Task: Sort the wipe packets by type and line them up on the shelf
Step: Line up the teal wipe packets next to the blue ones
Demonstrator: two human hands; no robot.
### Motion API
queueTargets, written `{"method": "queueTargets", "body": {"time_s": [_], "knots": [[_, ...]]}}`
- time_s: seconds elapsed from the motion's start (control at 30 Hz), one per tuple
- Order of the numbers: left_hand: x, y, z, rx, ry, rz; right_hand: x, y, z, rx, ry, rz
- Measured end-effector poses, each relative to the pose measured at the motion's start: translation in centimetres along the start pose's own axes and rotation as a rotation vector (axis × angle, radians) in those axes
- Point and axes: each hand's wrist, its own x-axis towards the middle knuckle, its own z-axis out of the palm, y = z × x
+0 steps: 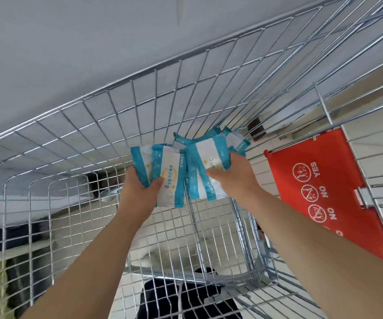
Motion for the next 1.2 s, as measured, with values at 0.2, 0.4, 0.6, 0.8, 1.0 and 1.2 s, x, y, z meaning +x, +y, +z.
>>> {"method": "queueTargets", "body": {"time_s": [0.2,0.4,0.6,0.8,1.0,1.2], "knots": [[0.8,-1.8,-3.0,0.007,-0.03,-0.015,-0.4,0.6,3.1,-0.116,0.033,0.056],[0.5,-3.5,-4.3,-0.055,-0.092,-0.082,-2.4,0.9,4.1,-0.041,0.085,0.063],[-3.0,-2.6,-6.4,-0.141,-0.059,-0.076,-5.5,-1.8,3.0,0.008,0.078,0.023],[-11.9,2.0,-11.4,-0.12,0.099,0.075,-12.4,-9.7,0.1,-0.012,-0.018,-0.226],[-24.3,7.9,-20.4,-0.113,0.336,0.216,-24.5,-21.2,-2.2,-0.133,-0.111,-0.519],[-38.1,11.2,-32.0,-0.185,0.599,0.32,-39.0,-31.6,-1.0,-0.155,-0.248,-0.786]]}}
